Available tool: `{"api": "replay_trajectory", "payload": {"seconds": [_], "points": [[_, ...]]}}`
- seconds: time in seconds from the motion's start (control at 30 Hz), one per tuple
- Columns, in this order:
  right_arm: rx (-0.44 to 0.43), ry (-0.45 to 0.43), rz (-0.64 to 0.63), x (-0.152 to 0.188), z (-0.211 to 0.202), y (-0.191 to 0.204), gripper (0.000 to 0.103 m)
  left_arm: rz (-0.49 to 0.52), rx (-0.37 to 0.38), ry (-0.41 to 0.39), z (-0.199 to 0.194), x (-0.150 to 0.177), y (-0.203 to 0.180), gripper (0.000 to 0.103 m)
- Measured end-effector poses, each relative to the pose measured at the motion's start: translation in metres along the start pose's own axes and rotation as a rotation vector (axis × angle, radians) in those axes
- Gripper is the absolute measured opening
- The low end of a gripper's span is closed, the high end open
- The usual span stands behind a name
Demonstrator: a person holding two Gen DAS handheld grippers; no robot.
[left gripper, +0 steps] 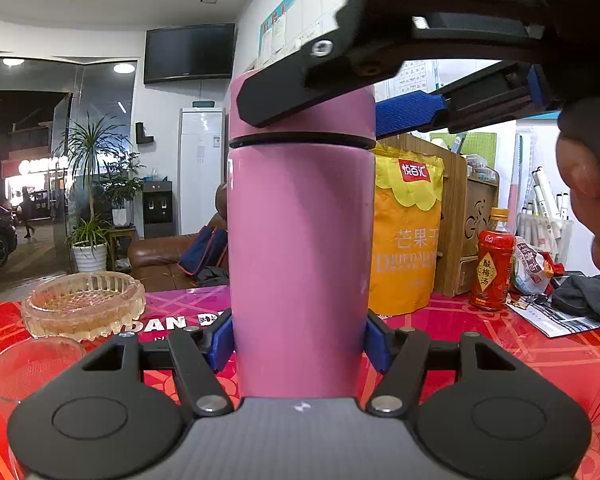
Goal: Unscrew bottle cap and pour
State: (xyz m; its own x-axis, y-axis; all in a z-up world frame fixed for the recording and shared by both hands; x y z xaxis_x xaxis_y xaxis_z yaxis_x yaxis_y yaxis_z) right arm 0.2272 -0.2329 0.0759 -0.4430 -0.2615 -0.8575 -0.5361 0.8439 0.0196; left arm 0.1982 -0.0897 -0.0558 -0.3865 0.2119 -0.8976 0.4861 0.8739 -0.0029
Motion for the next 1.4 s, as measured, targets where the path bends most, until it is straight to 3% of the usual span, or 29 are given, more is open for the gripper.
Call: {"api": "replay_trajectory", "payload": {"seconds": [0.17, 0.27, 0.53, 0.63, 0.73, 0.9, 1.4], "points": [[-0.167, 0.061, -0.088, -0.014, -0.002, -0.025, 0.064, 0.002, 0.001, 0.0, 0.002, 0.0, 0.0, 0.066], [-0.188, 0.082, -0.113, -0.019, -0.005, -0.028, 0.064, 0.0, 0.002, 0.001, 0.002, -0.001, -0.001, 0.066], [-0.081, 0.059, -0.09, -0.019, -0.015, -0.014, 0.065, -0.002, 0.004, 0.001, 0.003, -0.001, 0.0, 0.066], [0.004, 0.037, -0.044, -0.017, -0.011, -0.002, 0.073, -0.002, 0.003, 0.002, 0.003, -0.001, 0.0, 0.066], [0.116, 0.009, 0.006, -0.012, -0.008, 0.013, 0.073, -0.001, 0.003, 0.001, 0.003, -0.002, 0.0, 0.066], [0.131, -0.008, -0.001, -0.01, 0.003, 0.025, 0.065, -0.001, 0.004, 0.001, -0.001, 0.0, 0.004, 0.066], [-0.208, 0.104, -0.154, -0.033, 0.024, -0.013, 0.064, 0.001, 0.003, 0.0, -0.002, 0.002, 0.003, 0.066]]}}
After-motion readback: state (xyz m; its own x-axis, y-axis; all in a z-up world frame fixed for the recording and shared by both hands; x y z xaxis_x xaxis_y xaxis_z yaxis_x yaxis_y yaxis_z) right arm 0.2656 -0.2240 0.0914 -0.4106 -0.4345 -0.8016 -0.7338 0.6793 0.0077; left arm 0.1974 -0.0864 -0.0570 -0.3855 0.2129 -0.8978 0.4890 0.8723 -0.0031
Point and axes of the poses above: each gripper's, at about its wrist camera, not at the fingertips, and z roughly the way its jaws point, y to its left, x to its underside, the point moved 4 cm from there along z, roughly the way its jaws point, and after that the axes turned 13 degrees about y, right-handed, at the moved point
